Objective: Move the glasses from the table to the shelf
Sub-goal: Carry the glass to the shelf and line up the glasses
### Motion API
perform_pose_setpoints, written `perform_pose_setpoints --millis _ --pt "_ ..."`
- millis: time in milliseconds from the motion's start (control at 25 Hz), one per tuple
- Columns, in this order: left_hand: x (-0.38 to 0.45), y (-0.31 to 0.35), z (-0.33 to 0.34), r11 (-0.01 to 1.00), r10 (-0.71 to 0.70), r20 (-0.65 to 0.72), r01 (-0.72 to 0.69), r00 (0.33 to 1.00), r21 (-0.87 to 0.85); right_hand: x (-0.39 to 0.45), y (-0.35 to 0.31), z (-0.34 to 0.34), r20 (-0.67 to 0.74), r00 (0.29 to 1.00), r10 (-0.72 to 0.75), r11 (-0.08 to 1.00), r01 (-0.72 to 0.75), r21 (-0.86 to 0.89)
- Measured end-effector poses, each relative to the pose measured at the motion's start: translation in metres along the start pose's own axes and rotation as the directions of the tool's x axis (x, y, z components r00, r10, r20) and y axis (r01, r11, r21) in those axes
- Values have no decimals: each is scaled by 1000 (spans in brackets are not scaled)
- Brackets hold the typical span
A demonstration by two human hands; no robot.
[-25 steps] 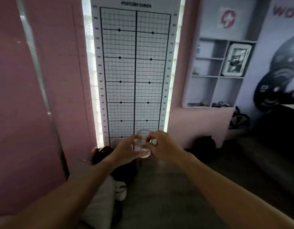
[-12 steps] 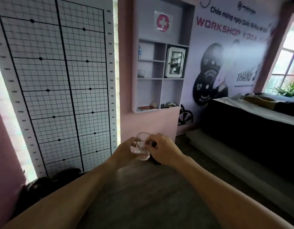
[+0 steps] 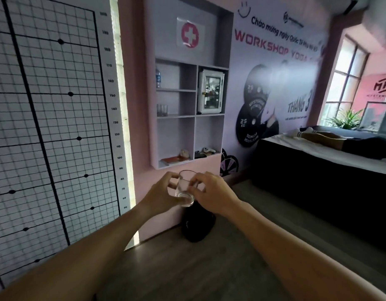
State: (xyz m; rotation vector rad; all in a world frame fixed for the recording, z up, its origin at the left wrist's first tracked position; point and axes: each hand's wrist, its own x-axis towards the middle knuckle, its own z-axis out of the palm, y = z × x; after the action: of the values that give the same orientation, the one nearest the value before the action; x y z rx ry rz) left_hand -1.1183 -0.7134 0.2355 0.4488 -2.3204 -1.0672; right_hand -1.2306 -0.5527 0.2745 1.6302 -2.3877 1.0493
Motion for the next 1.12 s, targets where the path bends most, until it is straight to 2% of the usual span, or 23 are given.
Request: perform_pose_setpoints --millis 120,560,760,1000,1120 --pt "50 -14 5 999 39 2 -39 999 -2 43 28 4 12 1000 -4 1000 4 7" --pt "274 -56 48 1000 14 -69 -15 997 -14 237 172 -6 -37 995 -89 996 90 19" --pt "358 -69 55 998 26 -115 -32 993 -48 315 214 -14 -29 990 -136 990 137 31" --pt "447 -113 58 1000 10 -122 -13 993 -24 401 261 5 -5 990 -141 989 141 33" --pt "492 -138 55 999 45 -133 -42 990 23 446 280 18 -30 991 -127 990 129 50"
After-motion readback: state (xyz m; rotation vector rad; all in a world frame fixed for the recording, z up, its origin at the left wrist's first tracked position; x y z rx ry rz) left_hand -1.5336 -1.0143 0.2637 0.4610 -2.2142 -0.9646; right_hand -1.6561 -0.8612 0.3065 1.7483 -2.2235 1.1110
